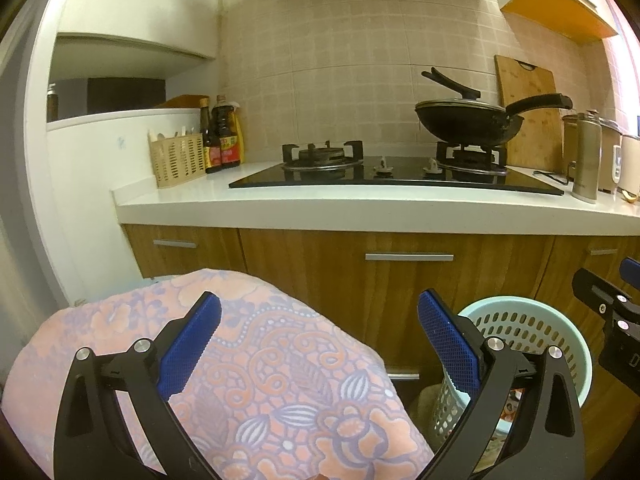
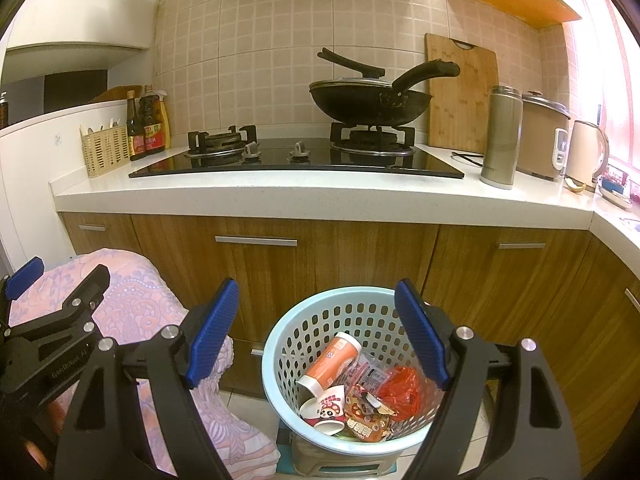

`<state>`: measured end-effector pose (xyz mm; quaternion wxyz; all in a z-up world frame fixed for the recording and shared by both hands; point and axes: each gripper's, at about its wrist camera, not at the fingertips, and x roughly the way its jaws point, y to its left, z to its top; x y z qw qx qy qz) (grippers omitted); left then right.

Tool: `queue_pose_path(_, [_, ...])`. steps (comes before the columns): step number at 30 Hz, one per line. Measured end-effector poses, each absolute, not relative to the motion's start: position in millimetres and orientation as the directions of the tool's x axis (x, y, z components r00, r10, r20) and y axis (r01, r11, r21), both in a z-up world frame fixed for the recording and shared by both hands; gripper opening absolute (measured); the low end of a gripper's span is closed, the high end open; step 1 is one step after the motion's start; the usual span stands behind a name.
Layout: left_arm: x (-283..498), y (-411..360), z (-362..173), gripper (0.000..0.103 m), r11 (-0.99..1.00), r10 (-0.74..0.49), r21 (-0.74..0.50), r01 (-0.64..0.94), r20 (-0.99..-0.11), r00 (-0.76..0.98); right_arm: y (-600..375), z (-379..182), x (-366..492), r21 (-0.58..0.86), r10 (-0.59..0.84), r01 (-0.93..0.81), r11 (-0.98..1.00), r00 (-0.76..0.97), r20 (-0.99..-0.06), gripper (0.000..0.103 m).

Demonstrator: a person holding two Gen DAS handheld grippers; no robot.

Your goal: Collect trash

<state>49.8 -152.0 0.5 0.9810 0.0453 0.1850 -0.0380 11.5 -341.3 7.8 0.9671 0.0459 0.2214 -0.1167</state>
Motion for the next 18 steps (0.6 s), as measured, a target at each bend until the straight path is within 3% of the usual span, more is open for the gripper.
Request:
queue_pose_path(7, [46.1,-149.7,2.3,0.096,0.993,-0.060,0.073,0.090,-0.342,0.938,-341.7,7.3,11.3,0.037,-0.207,0.248,0.968,0.875,-0.437,0.076])
queue_pose_path(18, [51.9,-144.2,1.6,0.096,0.994,-0.092,0.022,0.108,-0.378,0.921,-344.6,8.3,11.9,0.043,-0.207,0.251,0.967,0.873,-0.441,0.076])
